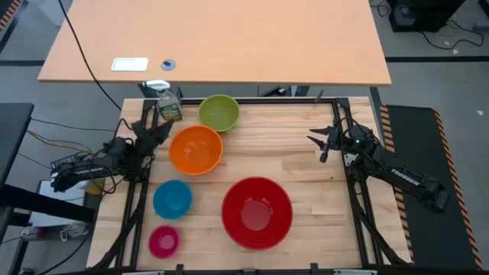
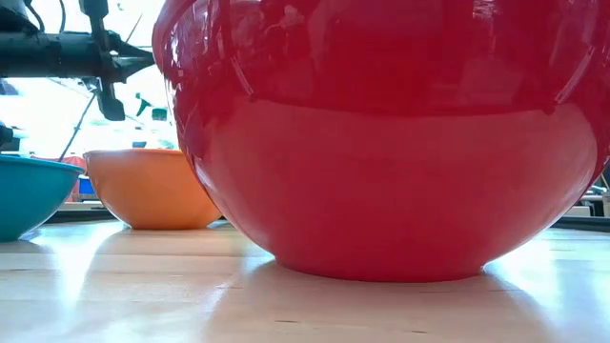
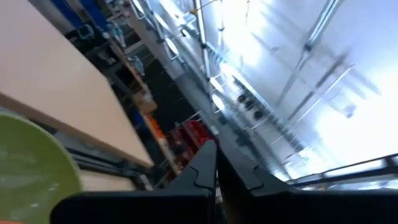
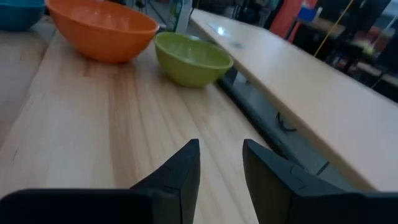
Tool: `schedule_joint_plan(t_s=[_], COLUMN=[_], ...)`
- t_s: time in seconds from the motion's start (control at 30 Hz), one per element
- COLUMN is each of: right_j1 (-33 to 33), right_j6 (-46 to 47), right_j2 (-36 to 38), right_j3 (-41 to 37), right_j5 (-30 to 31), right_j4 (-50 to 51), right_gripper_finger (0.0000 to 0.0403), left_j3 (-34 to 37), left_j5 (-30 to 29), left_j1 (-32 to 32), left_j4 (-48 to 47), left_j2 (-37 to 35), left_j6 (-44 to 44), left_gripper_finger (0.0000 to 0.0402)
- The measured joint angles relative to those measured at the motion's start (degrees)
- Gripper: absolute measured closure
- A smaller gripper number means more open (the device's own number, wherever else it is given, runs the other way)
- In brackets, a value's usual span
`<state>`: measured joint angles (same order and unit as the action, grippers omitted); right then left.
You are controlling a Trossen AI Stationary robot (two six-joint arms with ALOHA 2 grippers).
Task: Nest bowls inside each other
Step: Stack the orange bowl on top of the red bowl
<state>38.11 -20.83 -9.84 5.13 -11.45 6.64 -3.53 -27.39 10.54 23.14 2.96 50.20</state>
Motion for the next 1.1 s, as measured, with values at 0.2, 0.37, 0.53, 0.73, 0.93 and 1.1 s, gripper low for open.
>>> schedule_joint_plan(t_s=[0.2, 0.37, 0.53, 0.73, 0.93, 1.1], right_j1=[-0.05, -0.10, -2.27, -7.03, -10.47, -12.75], right_j6=[6.05, 36.84, 40.64, 42.08, 50.82, 58.14], right_j2=[-1.13, -5.30, -14.52, -32.89, -51.54, -62.94], right_j3=[0.00, 0.01, 6.65, 22.16, 37.79, 46.90], right_j5=[-0.14, 6.28, 1.06, -0.17, -2.31, -8.95], right_j4=[-15.16, -36.27, -40.14, -34.65, -29.26, -32.40], right_gripper_finger=[0.0273, 0.0273, 0.0273, 0.0273, 0.0273, 0.0273], left_j3=[-0.02, -0.13, -0.15, -3.48, -10.35, -17.37], left_j5=[0.01, -0.01, -1.72, 0.23, 3.90, 5.64], left_j1=[-0.02, -0.02, -0.02, -0.02, -0.02, -0.02], left_j4=[5.06, 8.40, 10.19, 8.67, -0.62, -17.27], left_j2=[0.00, 0.00, 0.63, 5.95, 12.73, 14.95], left_j6=[0.78, 1.18, 3.35, 5.13, 4.62, 5.03], left_gripper_finger=[0.0383, 0.0383, 0.0383, 0.0383, 0.0383, 0.0381])
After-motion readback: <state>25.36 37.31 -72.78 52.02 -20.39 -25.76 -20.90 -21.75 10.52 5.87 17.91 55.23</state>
